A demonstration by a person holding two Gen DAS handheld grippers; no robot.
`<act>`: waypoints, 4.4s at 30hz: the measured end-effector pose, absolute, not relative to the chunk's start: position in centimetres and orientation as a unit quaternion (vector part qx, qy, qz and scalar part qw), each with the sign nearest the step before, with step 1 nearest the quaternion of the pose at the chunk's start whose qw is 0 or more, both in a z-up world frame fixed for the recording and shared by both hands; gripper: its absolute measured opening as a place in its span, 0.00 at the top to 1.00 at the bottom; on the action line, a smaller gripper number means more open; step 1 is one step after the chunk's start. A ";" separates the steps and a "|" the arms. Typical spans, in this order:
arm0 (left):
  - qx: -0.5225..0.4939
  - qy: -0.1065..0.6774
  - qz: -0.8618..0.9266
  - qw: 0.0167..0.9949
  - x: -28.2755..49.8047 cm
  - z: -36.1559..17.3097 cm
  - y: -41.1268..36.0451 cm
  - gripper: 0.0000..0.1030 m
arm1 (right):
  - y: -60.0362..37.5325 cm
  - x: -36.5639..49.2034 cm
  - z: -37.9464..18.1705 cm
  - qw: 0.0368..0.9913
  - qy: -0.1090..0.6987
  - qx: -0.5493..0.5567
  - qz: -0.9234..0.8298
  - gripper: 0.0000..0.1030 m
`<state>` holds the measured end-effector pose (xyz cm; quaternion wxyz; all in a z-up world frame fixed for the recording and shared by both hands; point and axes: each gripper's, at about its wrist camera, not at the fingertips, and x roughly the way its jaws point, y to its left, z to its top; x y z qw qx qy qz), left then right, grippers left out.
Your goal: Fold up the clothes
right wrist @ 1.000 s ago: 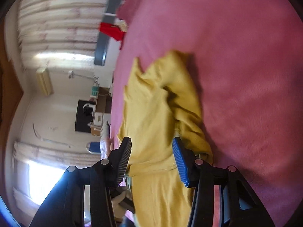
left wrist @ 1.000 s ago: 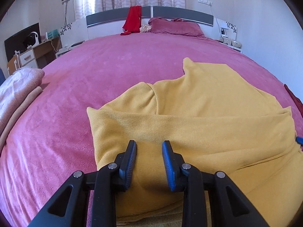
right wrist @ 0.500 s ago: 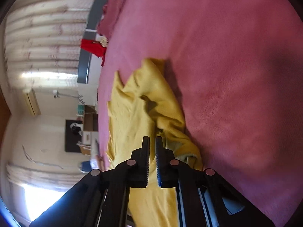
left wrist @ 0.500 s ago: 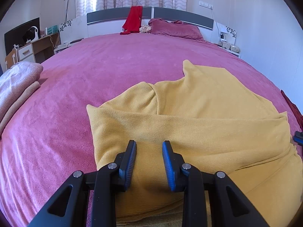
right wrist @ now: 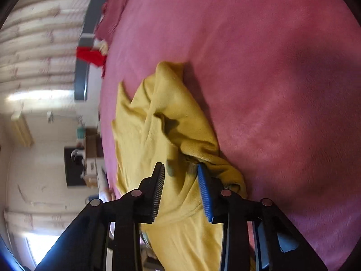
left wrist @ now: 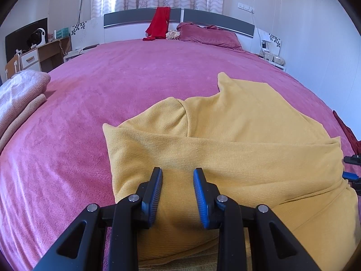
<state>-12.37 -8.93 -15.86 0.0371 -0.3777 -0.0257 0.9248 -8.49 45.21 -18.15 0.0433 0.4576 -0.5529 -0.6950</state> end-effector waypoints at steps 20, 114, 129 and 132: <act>-0.376 -0.030 0.925 0.040 -12.2 -15.9 -8.9 0.72 | 49.2 -5.7 -16.5 0.023 -0.516 0.390 -0.762 0.85; -0.479 -0.170 0.772 0.382 -36.6 -10.1 -3.9 0.93 | 35.1 -32.8 -11.2 0.335 -0.347 0.517 -0.707 0.92; -0.404 -0.072 0.830 0.378 -14.1 -11.8 -3.9 0.91 | 35.5 -10.9 -12.1 0.312 -0.275 0.500 -0.760 0.88; -0.417 -0.054 0.837 0.350 -12.3 -13.1 -3.9 0.88 | 35.1 -9.6 -13.1 0.288 -0.269 0.495 -0.775 0.73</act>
